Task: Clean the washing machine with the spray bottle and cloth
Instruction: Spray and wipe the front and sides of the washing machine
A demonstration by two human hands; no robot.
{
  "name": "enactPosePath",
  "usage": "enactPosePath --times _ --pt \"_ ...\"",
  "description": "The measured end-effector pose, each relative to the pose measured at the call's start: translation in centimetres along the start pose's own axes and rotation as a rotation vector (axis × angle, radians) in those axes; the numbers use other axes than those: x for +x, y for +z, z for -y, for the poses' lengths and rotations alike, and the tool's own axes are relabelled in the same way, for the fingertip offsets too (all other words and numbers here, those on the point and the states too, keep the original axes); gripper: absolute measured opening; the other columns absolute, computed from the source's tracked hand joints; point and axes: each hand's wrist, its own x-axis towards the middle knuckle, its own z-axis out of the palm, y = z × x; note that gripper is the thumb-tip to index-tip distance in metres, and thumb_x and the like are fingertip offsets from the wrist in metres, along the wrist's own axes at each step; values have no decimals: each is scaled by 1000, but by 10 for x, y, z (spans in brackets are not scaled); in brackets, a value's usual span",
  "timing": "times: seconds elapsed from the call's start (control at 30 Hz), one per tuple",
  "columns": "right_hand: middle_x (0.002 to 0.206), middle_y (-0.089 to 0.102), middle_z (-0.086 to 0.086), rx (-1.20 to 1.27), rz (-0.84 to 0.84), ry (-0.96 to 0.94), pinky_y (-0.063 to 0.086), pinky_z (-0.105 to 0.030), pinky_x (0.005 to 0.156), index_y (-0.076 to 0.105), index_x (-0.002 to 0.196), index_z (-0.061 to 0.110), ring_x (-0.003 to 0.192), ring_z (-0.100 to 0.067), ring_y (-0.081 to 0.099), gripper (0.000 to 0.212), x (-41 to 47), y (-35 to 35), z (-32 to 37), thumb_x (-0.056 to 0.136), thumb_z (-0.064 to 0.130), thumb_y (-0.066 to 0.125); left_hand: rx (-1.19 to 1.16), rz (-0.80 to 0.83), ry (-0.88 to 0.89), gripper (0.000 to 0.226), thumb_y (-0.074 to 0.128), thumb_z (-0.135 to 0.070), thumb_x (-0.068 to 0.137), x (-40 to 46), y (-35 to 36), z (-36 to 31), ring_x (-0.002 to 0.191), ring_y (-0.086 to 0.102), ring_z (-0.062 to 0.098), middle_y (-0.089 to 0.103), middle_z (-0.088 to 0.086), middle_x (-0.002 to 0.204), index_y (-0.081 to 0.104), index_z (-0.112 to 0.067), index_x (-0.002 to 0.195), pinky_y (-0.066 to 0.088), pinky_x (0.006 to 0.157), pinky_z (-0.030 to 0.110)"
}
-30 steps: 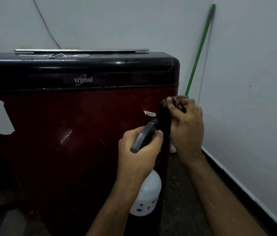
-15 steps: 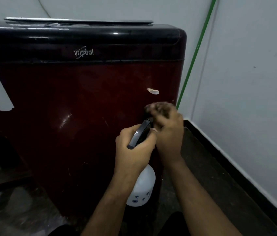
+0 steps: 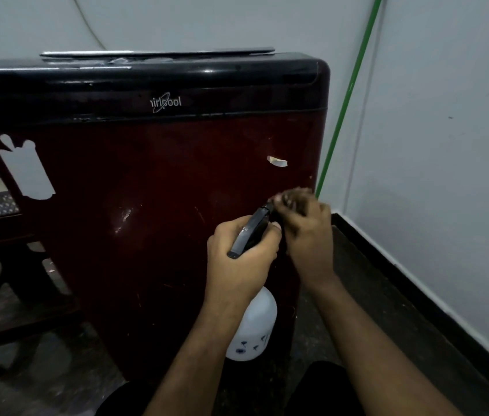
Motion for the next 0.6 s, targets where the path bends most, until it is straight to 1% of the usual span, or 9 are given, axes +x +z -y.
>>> enactPosePath --times 0.07,0.13,0.2,0.27,0.33,0.4,0.47,0.53,0.6 --pt "134 57 8 117 -24 111 52 -28 91 69 127 26 117 -15 47 32 -21 3 -7 96 15 68 -5 14 8 31 68 -17 100 1 2 -5 57 56 30 64 27 72 65 4 77 42 50 36" --pt "125 58 17 356 -144 291 54 -33 99 69 124 16 117 -3 54 30 -19 -1 -10 96 5 65 4 19 14 31 69 -18 100 1 3 -6 58 58 29 66 25 71 65 3 76 42 49 34" --pt "125 57 11 438 -250 382 51 -32 105 67 129 10 120 -2 56 34 3 -7 -11 97 -2 62 12 8 17 32 69 -19 100 -1 3 -3 58 59 29 66 24 72 65 4 76 42 50 34" --pt "129 55 0 370 -285 343 48 -29 108 66 134 16 123 -11 54 42 30 -13 -6 96 0 62 18 3 11 32 68 -18 100 -3 4 1 59 60 39 65 25 72 64 4 77 42 50 36" --pt "132 54 -1 242 -247 231 45 -20 103 64 137 24 123 -17 49 45 42 -14 3 96 5 64 23 6 1 31 68 -17 99 -6 3 3 67 63 47 65 25 72 65 3 76 43 51 37" --pt "136 53 -2 109 -139 94 40 -15 91 63 137 30 122 -21 45 46 30 -8 12 97 9 65 38 10 -4 29 68 -17 99 -8 2 6 63 63 42 66 22 71 66 -1 74 44 52 37" --pt "136 53 -3 15 -31 1 48 -25 83 64 135 30 119 -25 45 42 -1 4 11 96 13 68 42 7 -6 29 68 -16 99 -8 0 7 58 61 29 67 19 70 67 -4 73 44 52 33" --pt "135 55 -1 48 -14 62 53 -32 81 68 130 27 116 -23 46 37 -26 10 2 95 16 69 41 1 -10 29 68 -17 99 -8 -3 10 58 59 35 67 21 72 67 -2 75 44 52 32" --pt "134 57 -1 117 -94 189 52 -31 90 69 130 23 117 -21 47 35 -27 10 -4 96 15 66 41 -6 -14 31 68 -19 99 -9 -5 15 63 60 45 66 25 73 65 3 78 44 53 37"
